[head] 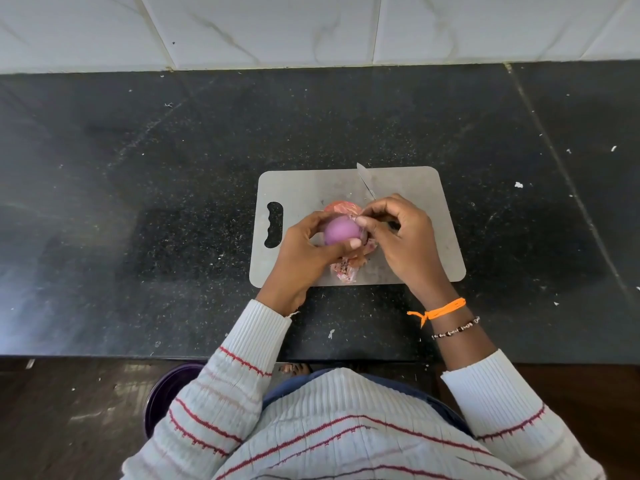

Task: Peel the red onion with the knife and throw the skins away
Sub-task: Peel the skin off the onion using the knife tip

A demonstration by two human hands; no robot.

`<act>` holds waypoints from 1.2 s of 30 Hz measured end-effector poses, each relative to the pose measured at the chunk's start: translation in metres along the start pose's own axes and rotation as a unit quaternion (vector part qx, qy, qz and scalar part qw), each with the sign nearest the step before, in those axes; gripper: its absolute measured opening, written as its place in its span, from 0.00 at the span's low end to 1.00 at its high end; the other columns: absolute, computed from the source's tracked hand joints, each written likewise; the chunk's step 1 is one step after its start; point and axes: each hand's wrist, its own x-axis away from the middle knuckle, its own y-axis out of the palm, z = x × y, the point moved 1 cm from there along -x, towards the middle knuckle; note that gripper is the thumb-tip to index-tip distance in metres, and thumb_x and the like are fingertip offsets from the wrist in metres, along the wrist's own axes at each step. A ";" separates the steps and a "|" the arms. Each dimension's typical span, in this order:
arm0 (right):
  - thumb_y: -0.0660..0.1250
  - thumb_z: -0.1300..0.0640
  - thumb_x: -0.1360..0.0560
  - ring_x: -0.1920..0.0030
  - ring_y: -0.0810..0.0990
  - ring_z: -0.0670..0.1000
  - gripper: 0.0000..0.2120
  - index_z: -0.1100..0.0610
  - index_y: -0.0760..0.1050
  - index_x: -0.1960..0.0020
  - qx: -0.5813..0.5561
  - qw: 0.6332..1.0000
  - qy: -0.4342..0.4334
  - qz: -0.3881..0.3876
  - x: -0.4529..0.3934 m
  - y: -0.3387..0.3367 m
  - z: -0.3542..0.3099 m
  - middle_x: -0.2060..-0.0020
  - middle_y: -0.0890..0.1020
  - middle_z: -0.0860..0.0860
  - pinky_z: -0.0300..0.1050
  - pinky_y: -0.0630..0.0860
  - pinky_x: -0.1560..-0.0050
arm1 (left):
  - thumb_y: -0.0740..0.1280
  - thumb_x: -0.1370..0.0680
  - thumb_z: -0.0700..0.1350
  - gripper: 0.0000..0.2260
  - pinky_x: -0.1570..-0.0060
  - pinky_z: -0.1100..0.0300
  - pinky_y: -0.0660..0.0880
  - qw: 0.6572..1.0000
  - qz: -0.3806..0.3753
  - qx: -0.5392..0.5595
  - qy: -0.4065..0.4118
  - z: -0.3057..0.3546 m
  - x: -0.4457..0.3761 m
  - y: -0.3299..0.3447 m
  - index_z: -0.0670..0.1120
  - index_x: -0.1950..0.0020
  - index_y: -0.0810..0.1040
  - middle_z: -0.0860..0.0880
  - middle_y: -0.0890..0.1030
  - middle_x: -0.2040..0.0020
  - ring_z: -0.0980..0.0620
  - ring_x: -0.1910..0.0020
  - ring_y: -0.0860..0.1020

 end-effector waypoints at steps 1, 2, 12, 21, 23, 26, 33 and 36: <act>0.69 0.62 0.28 0.59 0.77 0.42 0.01 0.60 0.78 0.56 0.013 1.000 -0.006 0.009 -0.001 -0.001 0.001 0.59 0.79 0.51 0.30 0.73 0.56 | 0.74 0.33 0.37 0.19 0.47 0.54 0.79 1.000 -0.004 0.002 0.002 0.001 0.000 0.000 0.46 0.43 0.76 0.51 0.79 0.48 0.49 0.47 0.80; 0.69 0.63 0.27 0.60 0.77 0.42 0.01 0.60 0.77 0.56 0.028 0.999 -0.010 0.020 -0.003 -0.002 0.002 0.59 0.78 0.51 0.28 0.72 0.57 | 0.74 0.32 0.36 0.19 0.48 0.55 0.79 1.000 -0.010 0.007 0.005 0.001 0.001 0.000 0.46 0.43 0.76 0.52 0.79 0.48 0.48 0.47 0.80; 0.64 0.67 0.26 0.56 0.77 0.46 0.08 0.61 0.79 0.49 0.102 0.995 0.021 -0.008 -0.006 0.002 0.015 0.55 0.82 0.53 0.28 0.73 0.56 | 0.71 0.31 0.31 0.22 0.49 0.54 0.80 0.999 -0.012 0.053 -0.001 0.002 -0.001 -0.008 0.43 0.39 0.74 0.52 0.79 0.47 0.44 0.48 0.81; 0.72 0.59 0.29 0.54 0.82 0.47 0.05 0.55 0.79 0.54 -0.113 0.989 0.088 -0.045 -0.004 0.011 -0.008 0.58 0.82 0.47 0.40 0.80 0.55 | 0.74 0.33 0.35 0.22 0.52 0.60 0.80 0.999 0.023 -0.027 0.016 0.003 -0.003 -0.006 0.44 0.40 0.75 0.50 0.79 0.45 0.50 0.52 0.81; 0.72 0.61 0.29 0.59 0.81 0.46 0.03 0.56 0.79 0.59 -0.137 0.985 0.100 -0.023 -0.005 0.014 -0.005 0.63 0.82 0.49 0.41 0.78 0.59 | 0.75 0.33 0.35 0.23 0.52 0.60 0.80 0.999 0.028 -0.039 0.021 0.002 -0.003 -0.005 0.44 0.40 0.75 0.49 0.79 0.45 0.50 0.52 0.82; 0.71 0.61 0.29 0.68 0.76 0.42 0.08 0.54 0.77 0.65 -0.145 0.984 0.104 -0.001 -0.008 0.014 -0.004 0.71 0.78 0.45 0.37 0.74 0.68 | 0.75 0.33 0.35 0.23 0.54 0.62 0.80 0.997 0.029 -0.060 0.031 0.002 -0.003 -0.003 0.44 0.40 0.75 0.50 0.79 0.45 0.51 0.53 0.81; 0.71 0.63 0.30 0.65 0.79 0.40 0.02 0.59 0.79 0.61 -0.107 0.985 0.128 0.049 -0.013 0.013 0.005 0.66 0.81 0.48 0.36 0.77 0.61 | 0.73 0.33 0.32 0.23 0.52 0.58 0.80 1.000 -0.008 -0.005 0.014 0.002 -0.002 -0.003 0.42 0.40 0.74 0.49 0.79 0.44 0.48 0.51 0.82; 0.70 0.64 0.29 0.65 0.79 0.40 0.01 0.61 0.80 0.59 -0.096 0.985 0.133 0.057 -0.010 0.011 0.010 0.66 0.82 0.49 0.36 0.77 0.61 | 0.73 0.32 0.32 0.22 0.51 0.57 0.80 1.000 -0.017 0.013 0.008 0.001 -0.003 -0.001 0.42 0.40 0.74 0.49 0.79 0.44 0.46 0.48 0.80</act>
